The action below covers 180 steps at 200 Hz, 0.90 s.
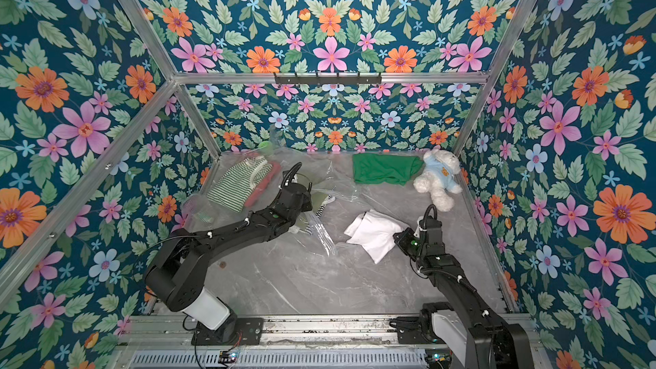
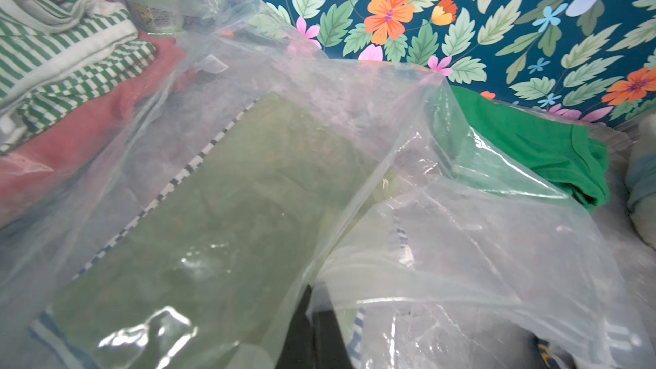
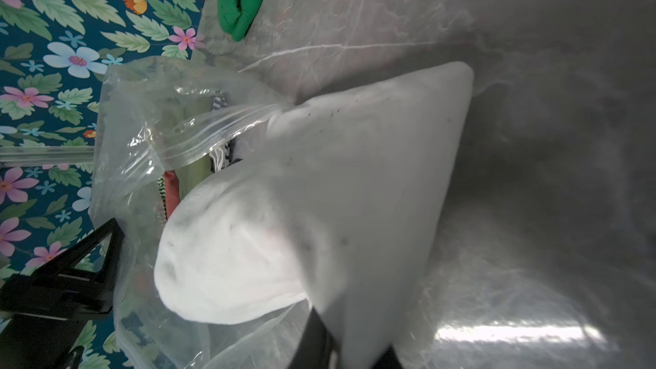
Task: Take the tank top out of the vacuum bag
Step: Take out the tank top from the vacuum bag.
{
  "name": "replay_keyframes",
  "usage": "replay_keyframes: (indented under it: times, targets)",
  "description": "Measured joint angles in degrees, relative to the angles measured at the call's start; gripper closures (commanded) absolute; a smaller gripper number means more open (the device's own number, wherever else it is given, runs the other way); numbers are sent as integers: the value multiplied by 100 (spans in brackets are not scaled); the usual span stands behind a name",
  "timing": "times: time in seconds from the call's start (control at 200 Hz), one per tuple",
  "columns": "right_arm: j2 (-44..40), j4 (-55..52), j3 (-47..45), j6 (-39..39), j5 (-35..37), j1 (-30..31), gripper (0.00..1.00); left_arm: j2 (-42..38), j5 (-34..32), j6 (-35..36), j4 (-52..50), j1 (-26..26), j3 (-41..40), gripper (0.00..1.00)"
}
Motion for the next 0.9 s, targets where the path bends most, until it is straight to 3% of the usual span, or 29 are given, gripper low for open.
replay_keyframes:
  times: [0.5, 0.735, 0.9]
  targets:
    - [-597, -973, -63, -59, 46, -216, 100, -199, 0, -2, 17, 343, -291, 100]
    - [-990, -1412, 22, -227, 44, -1060, 100, -227, 0, -2, 17, 448, -330, 100]
    - [-748, -1340, -74, -267, -256, -1172, 100, -225, 28, -9, 24, 459, -332, 100]
